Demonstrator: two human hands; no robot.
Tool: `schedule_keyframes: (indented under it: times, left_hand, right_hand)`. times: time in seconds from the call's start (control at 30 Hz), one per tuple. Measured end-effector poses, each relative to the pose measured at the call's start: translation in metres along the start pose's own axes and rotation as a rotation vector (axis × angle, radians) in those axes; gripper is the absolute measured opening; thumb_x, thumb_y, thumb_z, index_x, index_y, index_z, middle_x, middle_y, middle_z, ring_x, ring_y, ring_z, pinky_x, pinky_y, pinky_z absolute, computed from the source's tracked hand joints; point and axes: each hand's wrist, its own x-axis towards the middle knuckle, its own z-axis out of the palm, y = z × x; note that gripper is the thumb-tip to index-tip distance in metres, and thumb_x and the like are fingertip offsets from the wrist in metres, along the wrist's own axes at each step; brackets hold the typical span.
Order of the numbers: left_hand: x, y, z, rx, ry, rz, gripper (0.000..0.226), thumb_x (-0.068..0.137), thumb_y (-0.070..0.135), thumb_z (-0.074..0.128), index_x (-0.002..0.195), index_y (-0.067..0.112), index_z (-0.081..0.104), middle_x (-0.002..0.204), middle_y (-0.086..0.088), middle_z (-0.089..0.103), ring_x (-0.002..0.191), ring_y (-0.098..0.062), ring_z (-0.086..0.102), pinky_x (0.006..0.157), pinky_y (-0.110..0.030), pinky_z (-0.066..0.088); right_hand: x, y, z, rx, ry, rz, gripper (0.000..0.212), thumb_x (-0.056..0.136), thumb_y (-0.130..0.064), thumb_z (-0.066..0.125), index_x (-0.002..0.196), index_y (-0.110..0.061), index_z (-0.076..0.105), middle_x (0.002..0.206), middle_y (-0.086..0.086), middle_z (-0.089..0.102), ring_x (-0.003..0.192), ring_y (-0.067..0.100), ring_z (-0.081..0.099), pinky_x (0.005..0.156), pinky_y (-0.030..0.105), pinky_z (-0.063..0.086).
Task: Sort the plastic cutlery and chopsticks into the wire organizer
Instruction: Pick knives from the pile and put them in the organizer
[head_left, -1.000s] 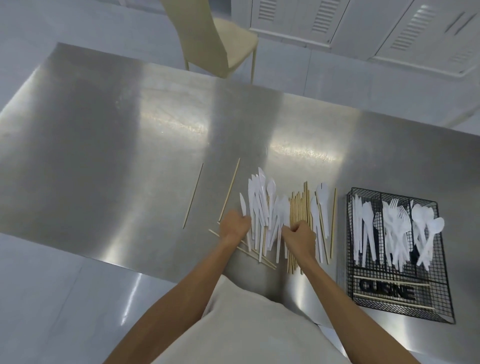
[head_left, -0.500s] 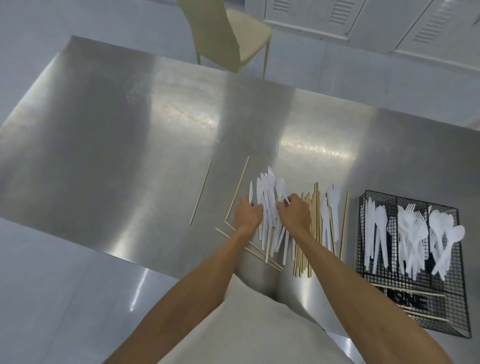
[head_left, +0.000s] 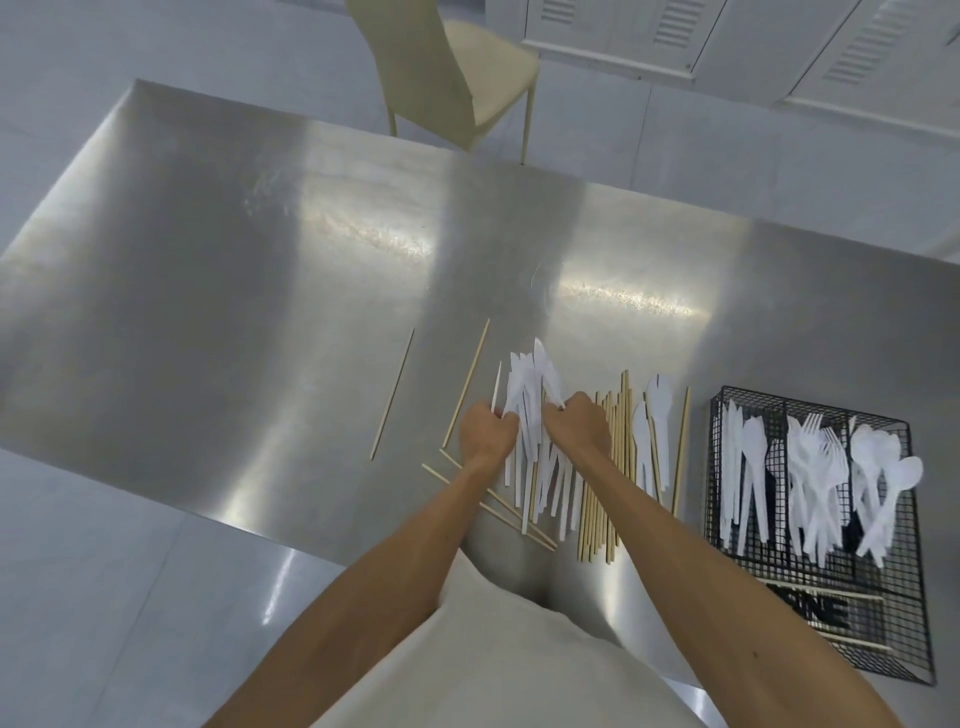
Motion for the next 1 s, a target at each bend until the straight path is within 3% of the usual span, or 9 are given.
schedule_keyframes:
  times: [0.13,0.23,0.33,0.47,0.6,0.7,0.77,0.9,1.0]
  left_hand:
    - [-0.005,0.001,-0.001,-0.018,0.026,0.024,0.016,0.089,0.025,0.062,0.089,0.010,0.063,0.084,-0.007,0.065,0.076,-0.022,0.064,0.065,-0.032,0.052]
    - [-0.010,0.003,0.004,-0.056,0.024,0.057,0.018,0.088,0.028,0.061,0.086,0.011,0.061,0.074,-0.002,0.060,0.065,-0.016,0.056,0.055,-0.026,0.044]
    - [-0.018,0.008,0.013,-0.060,-0.019,0.118,0.017,0.089,0.027,0.059,0.082,0.013,0.056,0.068,0.002,0.053,0.061,-0.013,0.049,0.054,-0.024,0.038]
    - [-0.032,0.020,0.027,-0.045,-0.078,0.211,0.017,0.091,0.027,0.054,0.081,0.014,0.056,0.070,0.003,0.055,0.061,-0.011,0.050,0.057,-0.024,0.039]
    - [-0.045,0.035,0.047,-0.042,-0.119,0.280,0.022,0.094,0.023,0.052,0.075,0.012,0.050,0.067,-0.001,0.051,0.058,-0.014,0.046,0.053,-0.026,0.036]
    - [-0.057,0.046,0.064,-0.030,-0.153,0.315,0.020,0.095,0.019,0.051,0.080,0.006,0.055,0.071,-0.003,0.054,0.062,-0.016,0.050,0.054,-0.026,0.039]
    - [-0.065,0.053,0.077,-0.044,-0.196,0.323,0.020,0.095,0.017,0.051,0.087,0.000,0.058,0.075,-0.008,0.057,0.067,-0.020,0.054,0.059,-0.037,0.049]
    - [-0.083,0.068,0.103,-0.052,-0.252,0.334,0.016,0.095,0.013,0.051,0.088,0.001,0.059,0.080,-0.016,0.061,0.073,-0.033,0.062,0.071,-0.048,0.057]
    - [-0.096,0.077,0.119,-0.061,-0.264,0.323,0.014,0.096,0.012,0.051,0.090,0.001,0.058,0.086,-0.017,0.063,0.082,-0.037,0.067,0.072,-0.048,0.057]
  right_hand:
    - [-0.003,0.005,-0.009,0.073,-0.013,-0.053,0.023,0.096,-0.030,0.054,0.099,-0.008,0.058,0.084,0.008,0.063,0.070,0.024,0.063,0.056,0.029,0.044]
    - [-0.005,0.014,-0.018,0.023,-0.090,-0.090,0.022,0.101,-0.029,0.046,0.103,-0.009,0.055,0.087,0.006,0.061,0.071,0.021,0.061,0.056,0.028,0.041]
    - [-0.006,0.025,-0.028,0.051,-0.140,-0.074,0.020,0.102,-0.023,0.040,0.095,-0.009,0.051,0.080,0.002,0.053,0.065,0.015,0.051,0.053,0.027,0.036]
    - [-0.012,0.042,-0.047,0.237,-0.139,-0.025,0.019,0.097,-0.013,0.039,0.079,-0.013,0.045,0.079,0.008,0.053,0.072,0.025,0.056,0.063,0.033,0.044]
    - [-0.018,0.066,-0.072,0.319,-0.114,-0.004,0.018,0.097,-0.008,0.038,0.083,-0.011,0.049,0.082,0.012,0.059,0.072,0.026,0.060,0.064,0.035,0.050]
    - [-0.022,0.085,-0.092,0.353,-0.088,0.002,0.025,0.098,-0.004,0.038,0.078,-0.014,0.050,0.079,0.009,0.060,0.067,0.022,0.060,0.061,0.034,0.052]
    - [-0.026,0.100,-0.105,0.367,-0.078,0.012,0.023,0.099,-0.003,0.039,0.081,-0.011,0.051,0.083,0.010,0.061,0.066,0.020,0.062,0.061,0.032,0.055]
    - [-0.029,0.126,-0.129,0.367,-0.062,0.033,0.015,0.098,-0.001,0.044,0.097,-0.008,0.057,0.098,0.016,0.067,0.072,0.022,0.069,0.076,0.043,0.061]
    - [-0.030,0.140,-0.139,0.380,-0.065,0.037,0.018,0.098,0.002,0.047,0.090,-0.013,0.053,0.105,0.018,0.069,0.082,0.028,0.074,0.068,0.033,0.060]
